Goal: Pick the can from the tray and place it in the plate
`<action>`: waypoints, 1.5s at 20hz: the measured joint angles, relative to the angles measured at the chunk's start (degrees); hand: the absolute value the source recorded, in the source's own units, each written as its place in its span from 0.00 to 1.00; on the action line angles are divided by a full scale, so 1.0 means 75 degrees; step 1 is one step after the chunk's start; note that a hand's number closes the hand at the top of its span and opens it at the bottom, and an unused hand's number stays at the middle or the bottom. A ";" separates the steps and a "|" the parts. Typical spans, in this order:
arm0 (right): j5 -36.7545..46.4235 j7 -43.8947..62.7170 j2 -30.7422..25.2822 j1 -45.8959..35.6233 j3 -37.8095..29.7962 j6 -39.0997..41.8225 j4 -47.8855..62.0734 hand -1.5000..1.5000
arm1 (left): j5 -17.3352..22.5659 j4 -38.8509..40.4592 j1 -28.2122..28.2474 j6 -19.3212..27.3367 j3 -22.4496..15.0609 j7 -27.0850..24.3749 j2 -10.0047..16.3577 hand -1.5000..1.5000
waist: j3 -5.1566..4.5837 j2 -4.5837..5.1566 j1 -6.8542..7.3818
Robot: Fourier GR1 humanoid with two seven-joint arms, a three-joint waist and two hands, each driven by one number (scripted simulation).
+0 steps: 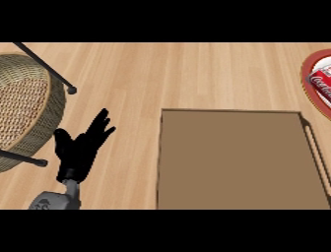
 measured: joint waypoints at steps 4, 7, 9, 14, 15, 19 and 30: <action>0.0395 0.0014 -0.0050 -0.0171 0.0354 0.0348 0.0544 0.00 | -0.0031 -0.0006 -0.0019 -0.0013 -0.0069 -0.0064 -0.0067 0.50 | 0.0015 0.0039 0.0081; 0.0387 -0.0195 0.0046 -0.0369 0.0357 0.0673 0.0813 0.00 | -0.0021 0.0008 -0.0050 -0.0016 -0.0047 -0.0006 -0.0056 0.50 | 0.0028 0.0049 0.0086; 0.0255 -0.0359 0.0153 -0.0507 0.0237 0.0865 0.0960 0.00 | 0.0004 -0.0017 -0.0050 -0.0037 -0.0033 0.0007 -0.0045 0.50 | 0.0029 0.0048 0.0096; -0.0399 -0.0762 0.0146 -0.0799 -0.0402 0.1488 0.1252 0.00 | 0.0035 0.0014 0.0009 -0.0092 0.0027 -0.0081 -0.0003 0.50 | 0.0039 0.0042 0.0014; -0.0519 -0.0810 0.0129 -0.0829 -0.0525 0.1591 0.1316 0.00 | 0.0049 0.0015 0.0007 -0.0095 0.0056 -0.0065 0.0016 0.50 | 0.0039 0.0042 -0.0002; -0.0912 -0.0837 -0.0227 -0.0810 -0.0940 0.2220 0.1604 0.00 | 0.0028 -0.0033 0.0071 -0.0067 0.0073 -0.0047 0.0036 0.50 | 0.0043 0.0031 -0.0080; -0.1073 -0.0457 -0.1271 -0.0231 -0.1009 0.4371 0.1796 0.00 | 0.0098 -0.0144 0.0268 -0.0001 0.0214 -0.0011 0.0057 0.50 | 0.0054 -0.0024 -0.0300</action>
